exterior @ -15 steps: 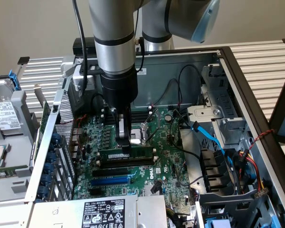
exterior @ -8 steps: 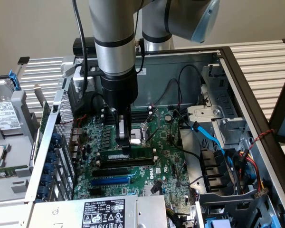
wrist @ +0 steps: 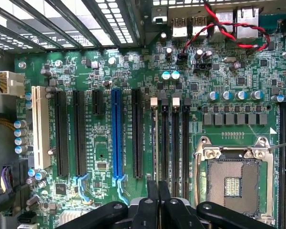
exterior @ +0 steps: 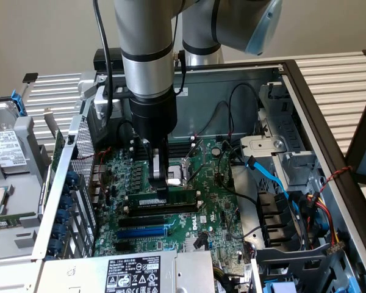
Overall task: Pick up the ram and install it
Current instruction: 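Insert the ram into the slot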
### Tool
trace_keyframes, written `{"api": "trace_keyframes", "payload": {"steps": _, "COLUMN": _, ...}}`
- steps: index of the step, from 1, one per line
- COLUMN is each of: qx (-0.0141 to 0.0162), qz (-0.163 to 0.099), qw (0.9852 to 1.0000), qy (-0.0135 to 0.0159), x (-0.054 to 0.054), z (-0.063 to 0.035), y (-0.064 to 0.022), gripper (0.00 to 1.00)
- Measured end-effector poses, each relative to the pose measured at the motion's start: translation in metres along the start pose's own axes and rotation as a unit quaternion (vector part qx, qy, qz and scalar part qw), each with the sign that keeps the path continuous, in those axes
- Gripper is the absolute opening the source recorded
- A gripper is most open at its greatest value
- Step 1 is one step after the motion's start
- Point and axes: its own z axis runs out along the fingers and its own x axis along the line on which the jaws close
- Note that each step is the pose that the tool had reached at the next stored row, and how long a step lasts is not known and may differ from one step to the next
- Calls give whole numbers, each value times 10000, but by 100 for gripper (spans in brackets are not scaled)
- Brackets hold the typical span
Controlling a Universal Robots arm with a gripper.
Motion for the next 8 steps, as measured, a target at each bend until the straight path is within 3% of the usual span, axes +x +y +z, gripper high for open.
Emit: {"api": "trace_keyframes", "payload": {"steps": 8, "qx": 1, "qz": 1, "qw": 10000, "qy": -1, "x": -9, "z": 3, "y": 0, "gripper": 12}}
